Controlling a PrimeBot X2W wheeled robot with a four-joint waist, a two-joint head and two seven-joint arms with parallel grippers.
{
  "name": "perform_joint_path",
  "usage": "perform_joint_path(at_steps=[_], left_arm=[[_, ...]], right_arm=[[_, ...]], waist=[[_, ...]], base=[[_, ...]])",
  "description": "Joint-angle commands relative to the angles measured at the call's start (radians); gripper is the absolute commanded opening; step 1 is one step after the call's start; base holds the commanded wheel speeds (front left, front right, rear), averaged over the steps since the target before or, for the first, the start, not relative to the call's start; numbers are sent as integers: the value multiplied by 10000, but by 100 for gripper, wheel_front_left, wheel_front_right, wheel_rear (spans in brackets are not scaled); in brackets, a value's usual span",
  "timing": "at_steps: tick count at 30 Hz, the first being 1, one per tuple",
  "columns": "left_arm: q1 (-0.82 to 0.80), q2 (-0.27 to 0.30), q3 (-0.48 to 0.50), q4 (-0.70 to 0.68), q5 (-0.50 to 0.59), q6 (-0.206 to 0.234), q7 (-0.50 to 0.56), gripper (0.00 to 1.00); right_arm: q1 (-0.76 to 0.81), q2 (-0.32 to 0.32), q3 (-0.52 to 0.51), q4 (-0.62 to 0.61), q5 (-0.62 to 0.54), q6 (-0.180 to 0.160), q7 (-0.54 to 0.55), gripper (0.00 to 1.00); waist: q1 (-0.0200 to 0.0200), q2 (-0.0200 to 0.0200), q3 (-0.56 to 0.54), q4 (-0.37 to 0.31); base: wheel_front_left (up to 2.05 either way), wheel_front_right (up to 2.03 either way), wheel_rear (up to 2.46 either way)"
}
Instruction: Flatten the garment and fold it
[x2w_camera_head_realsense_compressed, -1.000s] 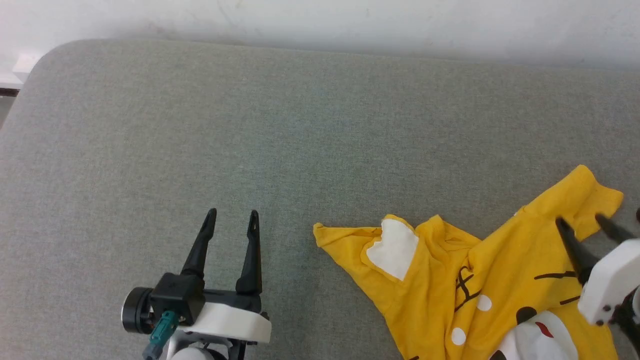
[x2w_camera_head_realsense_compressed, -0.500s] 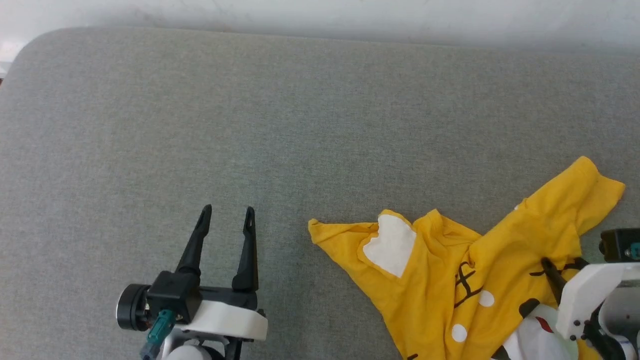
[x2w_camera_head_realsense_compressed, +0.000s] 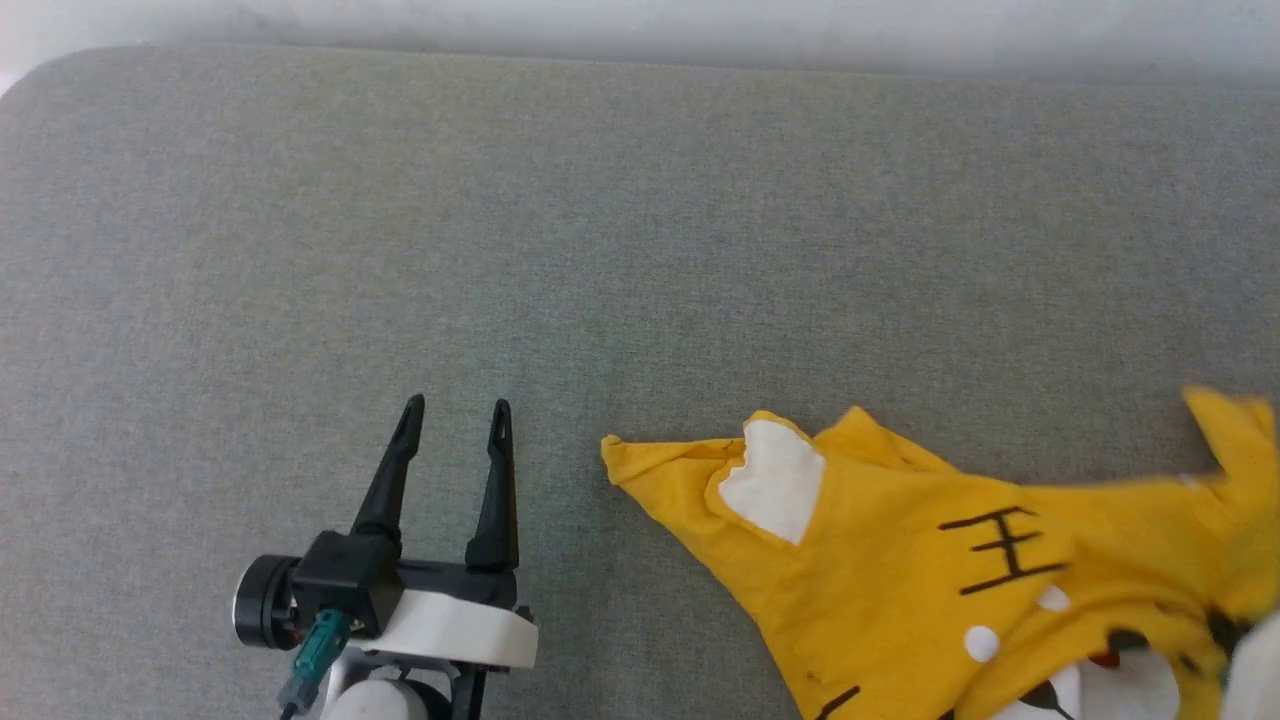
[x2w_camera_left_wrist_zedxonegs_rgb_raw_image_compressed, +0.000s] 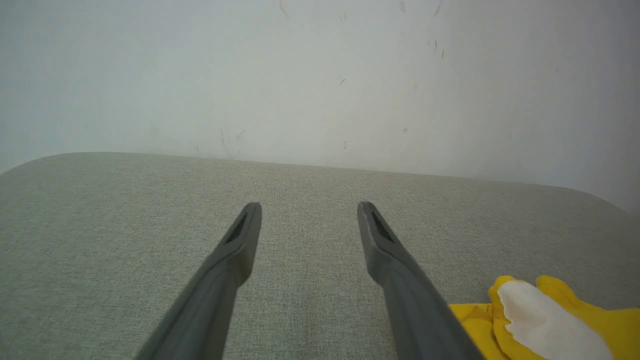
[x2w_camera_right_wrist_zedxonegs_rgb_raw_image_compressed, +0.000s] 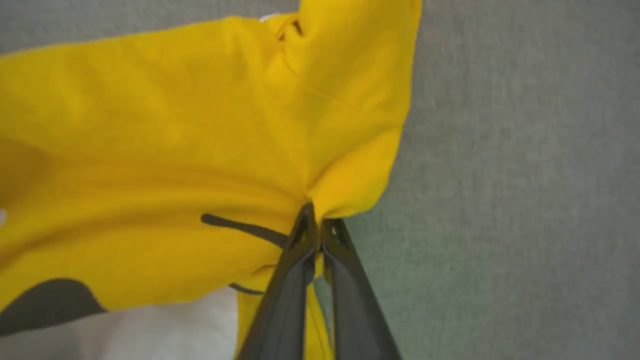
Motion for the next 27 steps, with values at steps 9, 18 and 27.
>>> perform_joint_path(at_steps=[9,18,27], left_arm=[[-71,11,-8,238,24,7,-48,100],[256,56,-15,-143,155,-107,-48,100],[346,138,-580,-172,421,-374,55,100]], right_arm=[[467,1205,-851,-1235,-305,-19,-1370,100],[-98,1729,-514,-3107,18,-19,-4163,100],[354,1749,-48,-2144,304,-19,-6288,100]], waist=[[-1,0,-186,-487],[-1,0,-529,-619],[-1,0,-611,-484]], base=[[0,0,0],[0,0,0],[0,0,0]])
